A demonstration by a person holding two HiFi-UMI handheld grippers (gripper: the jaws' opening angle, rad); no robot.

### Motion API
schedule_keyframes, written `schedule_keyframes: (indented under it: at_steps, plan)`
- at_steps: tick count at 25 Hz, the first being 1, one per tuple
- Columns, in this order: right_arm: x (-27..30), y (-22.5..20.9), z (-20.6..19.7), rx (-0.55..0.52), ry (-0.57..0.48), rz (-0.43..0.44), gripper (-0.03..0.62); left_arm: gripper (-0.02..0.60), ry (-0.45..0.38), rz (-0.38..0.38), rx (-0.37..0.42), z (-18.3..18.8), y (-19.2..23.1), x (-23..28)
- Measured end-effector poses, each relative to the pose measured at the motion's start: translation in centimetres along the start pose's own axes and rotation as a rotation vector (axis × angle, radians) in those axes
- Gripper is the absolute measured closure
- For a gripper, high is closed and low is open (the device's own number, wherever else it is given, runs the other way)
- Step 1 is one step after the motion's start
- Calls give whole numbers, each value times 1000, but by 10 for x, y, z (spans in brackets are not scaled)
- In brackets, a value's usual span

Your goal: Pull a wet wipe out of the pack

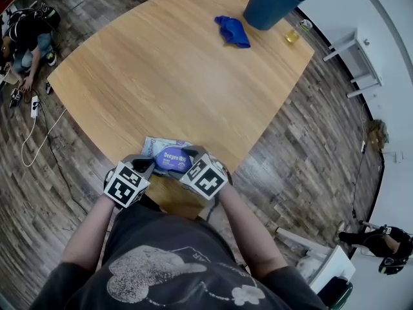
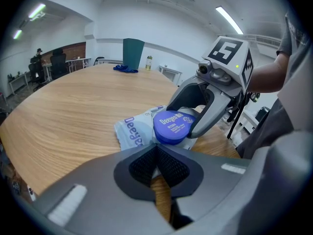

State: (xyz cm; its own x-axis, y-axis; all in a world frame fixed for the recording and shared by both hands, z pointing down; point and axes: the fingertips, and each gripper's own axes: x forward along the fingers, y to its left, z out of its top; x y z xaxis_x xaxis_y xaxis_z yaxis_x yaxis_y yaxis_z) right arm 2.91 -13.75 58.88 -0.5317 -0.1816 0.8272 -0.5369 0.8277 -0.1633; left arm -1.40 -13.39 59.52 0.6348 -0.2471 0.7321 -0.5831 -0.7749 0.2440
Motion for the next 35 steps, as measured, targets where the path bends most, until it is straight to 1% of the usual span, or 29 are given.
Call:
schedule_keyframes:
  at_steps: [3, 5, 7, 10, 13, 17, 21, 23, 25, 28, 31, 33, 35]
  plan:
    - [-2, -1, -2, 39, -3, 20, 281, 565, 1, 11, 19, 0, 1, 1]
    - [-3, -4, -2, 75, -18, 41, 281, 565, 4, 34, 53, -1, 5, 3]
    - [-4, -5, -1, 85, -20, 52, 281, 565, 9, 41, 68, 0, 7, 3]
    - [-4, -4, -1, 73, -17, 51, 279, 565, 6, 22, 45, 1, 6, 2]
    - [-5, -1, 1, 46, -3, 29, 276, 565, 10, 8, 30, 1, 3, 1]
    - [-5, 2, 3, -4, 19, -30, 275, 563, 14, 13, 39, -1, 5, 1]
    - [-11, 2, 8, -65, -18, -107, 275, 563, 19, 7, 42, 0, 4, 2]
    - [-17, 1, 13, -110, -41, -156, 275, 563, 22, 13, 47, 1, 5, 1]
    - [-24, 0, 20, -128, -71, -197, 275, 563, 15, 24, 64, 2, 8, 1]
    - [-39, -8, 30, -107, -140, -247, 275, 564, 8, 30, 76, 2, 10, 0]
    - [-59, -26, 41, -69, -234, -333, 282, 564, 1, 30, 64, 4, 10, -2]
    - [-67, -41, 43, -54, -262, -397, 299, 563, -5, 30, 53, 5, 10, -3]
    - [-68, -56, 39, -25, -265, -443, 315, 564, -9, 36, 54, 5, 10, -4]
